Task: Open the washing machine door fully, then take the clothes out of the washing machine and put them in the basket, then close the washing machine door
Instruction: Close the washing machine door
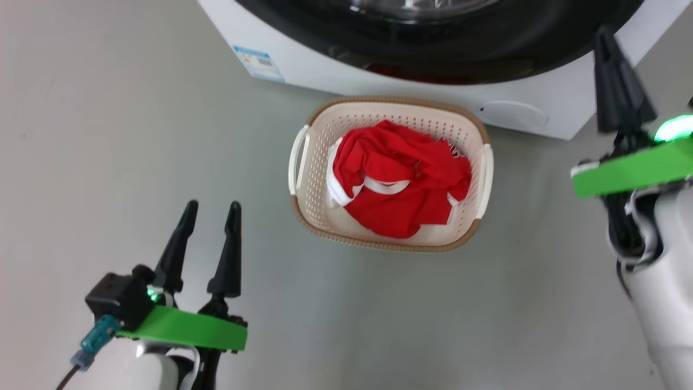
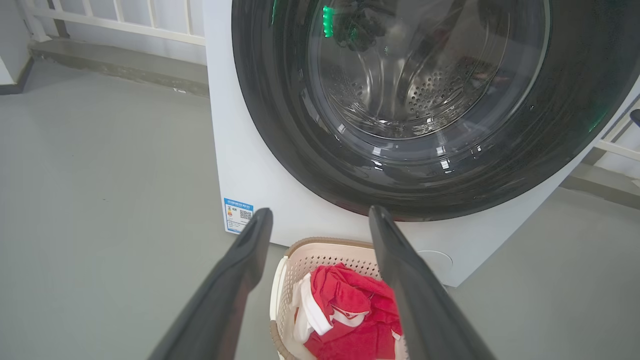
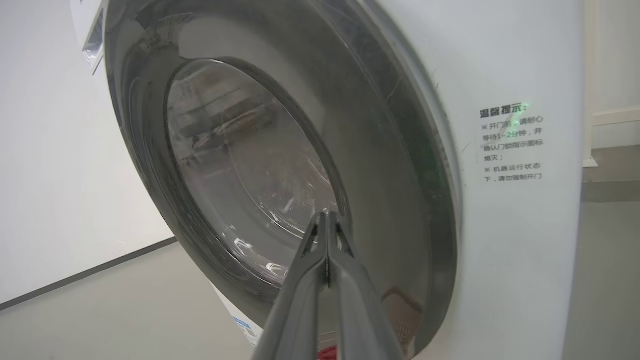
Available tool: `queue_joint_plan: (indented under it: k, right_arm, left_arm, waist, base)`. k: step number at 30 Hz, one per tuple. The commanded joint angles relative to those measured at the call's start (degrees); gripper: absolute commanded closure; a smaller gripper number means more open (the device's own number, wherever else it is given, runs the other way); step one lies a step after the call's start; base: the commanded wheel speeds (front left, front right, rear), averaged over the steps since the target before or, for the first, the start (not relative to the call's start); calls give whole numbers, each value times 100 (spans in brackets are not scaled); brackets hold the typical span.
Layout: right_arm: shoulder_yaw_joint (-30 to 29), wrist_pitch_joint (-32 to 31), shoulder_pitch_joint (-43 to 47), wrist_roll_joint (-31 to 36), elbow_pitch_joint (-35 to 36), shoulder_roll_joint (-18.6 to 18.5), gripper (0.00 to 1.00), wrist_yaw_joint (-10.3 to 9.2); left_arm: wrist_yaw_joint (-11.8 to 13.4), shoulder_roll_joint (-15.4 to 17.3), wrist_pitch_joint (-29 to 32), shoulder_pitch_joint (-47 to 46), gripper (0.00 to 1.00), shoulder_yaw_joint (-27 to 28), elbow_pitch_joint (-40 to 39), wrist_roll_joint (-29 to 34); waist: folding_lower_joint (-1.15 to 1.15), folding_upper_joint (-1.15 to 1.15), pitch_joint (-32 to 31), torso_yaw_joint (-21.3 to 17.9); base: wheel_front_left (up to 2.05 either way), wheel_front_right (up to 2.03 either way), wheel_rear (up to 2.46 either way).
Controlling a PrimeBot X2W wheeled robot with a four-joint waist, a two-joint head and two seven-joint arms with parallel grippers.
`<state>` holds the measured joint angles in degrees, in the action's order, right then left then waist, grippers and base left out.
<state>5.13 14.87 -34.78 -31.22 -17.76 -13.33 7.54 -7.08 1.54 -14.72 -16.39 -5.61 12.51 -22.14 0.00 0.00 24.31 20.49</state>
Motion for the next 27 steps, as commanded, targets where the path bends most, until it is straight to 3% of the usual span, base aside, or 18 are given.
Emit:
queue_joint_plan:
  k: [1, 17, 27]
  right_arm:
    - [131, 13, 144, -20, 195, 63, 0, -5]
    - [309, 13, 2035, 13, 446, 81, 0, -5]
    - [-27, 13, 2881, 16, 565, 114, 0, -5]
  left_arm:
    - [-13, 134, -28, 104, 0, 235, -93, 48]
    - [-39, 133, -28, 733, 0, 521, 31, 588]
    - [-40, 229, -28, 1049, 0, 567, -43, 673]
  waist:
    - [0, 0, -225, -148]
    - [0, 0, -1169, -735]
    - [0, 0, -1591, -1087]
  base:
    - [0, 0, 0]
    - [0, 0, 0]
    - [0, 0, 0]
